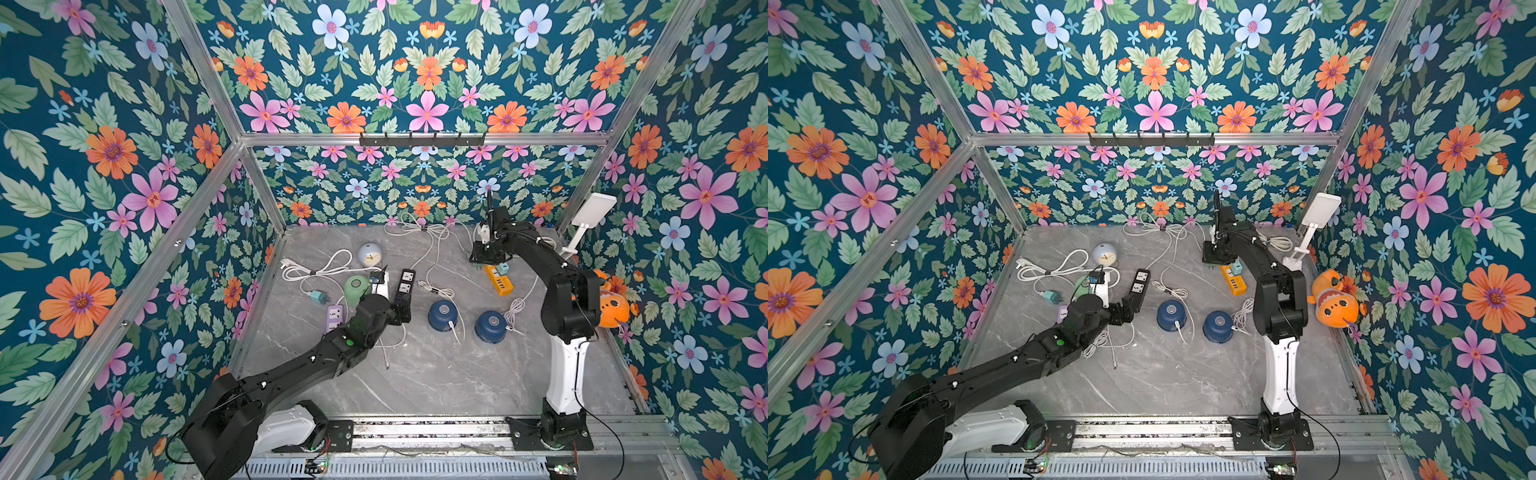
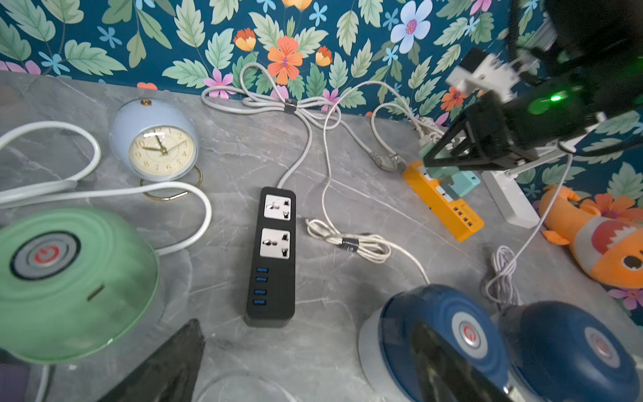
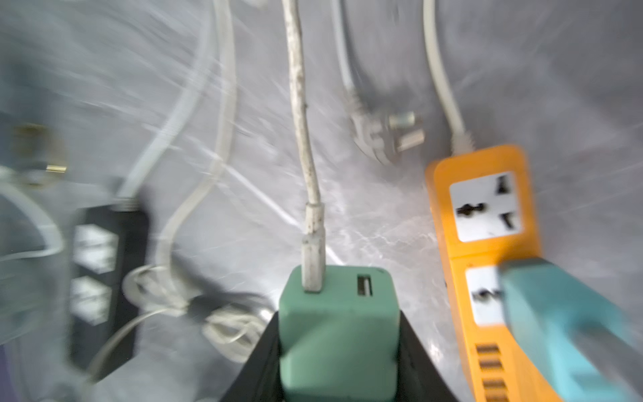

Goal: Charge the cordless meat grinders
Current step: Pick up the plug from the center of the board.

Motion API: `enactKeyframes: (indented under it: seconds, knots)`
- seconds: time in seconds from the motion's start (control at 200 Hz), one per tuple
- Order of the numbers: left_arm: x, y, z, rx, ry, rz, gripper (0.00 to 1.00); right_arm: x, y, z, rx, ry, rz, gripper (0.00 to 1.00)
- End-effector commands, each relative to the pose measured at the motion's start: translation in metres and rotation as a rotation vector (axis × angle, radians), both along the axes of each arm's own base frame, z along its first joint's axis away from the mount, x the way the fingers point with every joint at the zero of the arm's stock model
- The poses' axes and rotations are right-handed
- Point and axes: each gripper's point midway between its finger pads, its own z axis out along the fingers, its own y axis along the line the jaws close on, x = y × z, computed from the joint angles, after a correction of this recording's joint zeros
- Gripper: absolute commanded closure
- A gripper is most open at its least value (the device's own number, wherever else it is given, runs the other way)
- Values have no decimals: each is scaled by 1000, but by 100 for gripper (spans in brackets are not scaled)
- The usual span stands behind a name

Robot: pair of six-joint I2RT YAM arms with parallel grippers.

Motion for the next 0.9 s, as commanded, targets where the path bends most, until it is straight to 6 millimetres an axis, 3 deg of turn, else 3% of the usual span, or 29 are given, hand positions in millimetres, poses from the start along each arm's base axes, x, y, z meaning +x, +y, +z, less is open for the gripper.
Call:
enactKeyframes:
  seconds: [0.0,0.15,0.325,0.395,0.53,0.665,0.89]
  knots:
    - [1,-17,11,-7,59,-94,8,-9,25,44,84,-112,91,82]
    - [12,-44,48,-99,116,-214,7,-48,68,83,129,-211,289,83]
    - [4,-62,83,-275,171,-369,11,-98,100,93,144,-310,464,85]
    - [-3,-65,90,-353,201,-419,17,-115,106,103,175,-359,507,86]
    - [-15,-75,91,-422,274,-485,21,-142,119,102,189,-406,581,87]
    - [-22,-82,88,-472,319,-523,23,-152,125,100,196,-402,593,87]
    - [-23,-66,79,-482,269,-453,23,-147,125,101,240,-357,497,91]
